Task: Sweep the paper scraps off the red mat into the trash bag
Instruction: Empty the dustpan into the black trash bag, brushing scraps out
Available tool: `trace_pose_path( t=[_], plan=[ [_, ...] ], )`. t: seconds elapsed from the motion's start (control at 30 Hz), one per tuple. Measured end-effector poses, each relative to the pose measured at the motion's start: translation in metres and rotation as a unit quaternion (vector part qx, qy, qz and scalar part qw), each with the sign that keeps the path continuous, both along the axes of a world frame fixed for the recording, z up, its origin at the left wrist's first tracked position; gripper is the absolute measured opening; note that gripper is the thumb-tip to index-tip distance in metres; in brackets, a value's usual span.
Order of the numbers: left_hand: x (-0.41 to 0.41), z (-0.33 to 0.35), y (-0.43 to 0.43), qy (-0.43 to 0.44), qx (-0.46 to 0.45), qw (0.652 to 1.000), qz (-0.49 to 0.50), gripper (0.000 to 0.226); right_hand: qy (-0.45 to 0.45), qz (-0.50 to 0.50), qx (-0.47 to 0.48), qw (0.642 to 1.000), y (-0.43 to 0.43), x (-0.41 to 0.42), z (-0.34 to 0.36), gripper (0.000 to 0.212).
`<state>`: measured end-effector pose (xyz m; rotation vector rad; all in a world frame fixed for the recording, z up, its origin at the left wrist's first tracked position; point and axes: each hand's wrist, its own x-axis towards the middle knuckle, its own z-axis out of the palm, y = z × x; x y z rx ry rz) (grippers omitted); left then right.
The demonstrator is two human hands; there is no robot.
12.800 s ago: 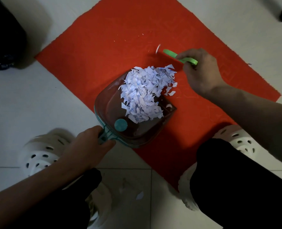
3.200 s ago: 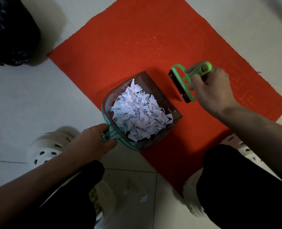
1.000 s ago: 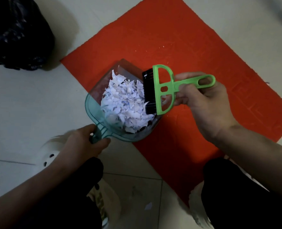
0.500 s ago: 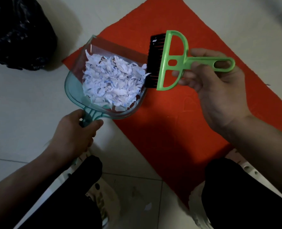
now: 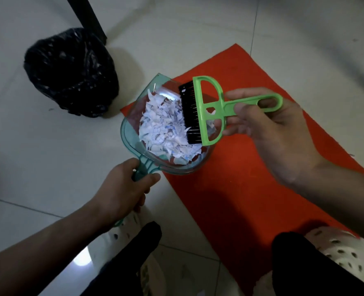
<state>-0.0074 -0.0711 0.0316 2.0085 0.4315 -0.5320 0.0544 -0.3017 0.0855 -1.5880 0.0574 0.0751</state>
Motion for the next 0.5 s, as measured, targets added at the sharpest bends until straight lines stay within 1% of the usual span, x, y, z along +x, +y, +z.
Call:
trace_pose_path(
  t=[0.13,0.23,0.33,0.5],
  plan=[
    [0.000,0.024,0.012,-0.015,-0.023,0.999,0.022,0.025,-0.014,0.025,-0.025,0.999,0.020,0.012,0.030,0.020],
    [-0.001,0.044,0.025,-0.027,-0.057,0.996,0.061,0.026,-0.029,0.031,-0.038,0.998,0.045,0.024,0.048,0.020],
    [-0.003,0.059,0.045,-0.044,-0.086,0.990,0.102,0.025,-0.035,0.035,0.002,0.999,0.074,0.035,0.059,0.018],
    [0.004,0.066,0.088,-0.077,-0.107,0.976,0.174,0.023,-0.025,0.029,0.072,0.997,0.128,0.063,0.062,0.017]
  ],
)
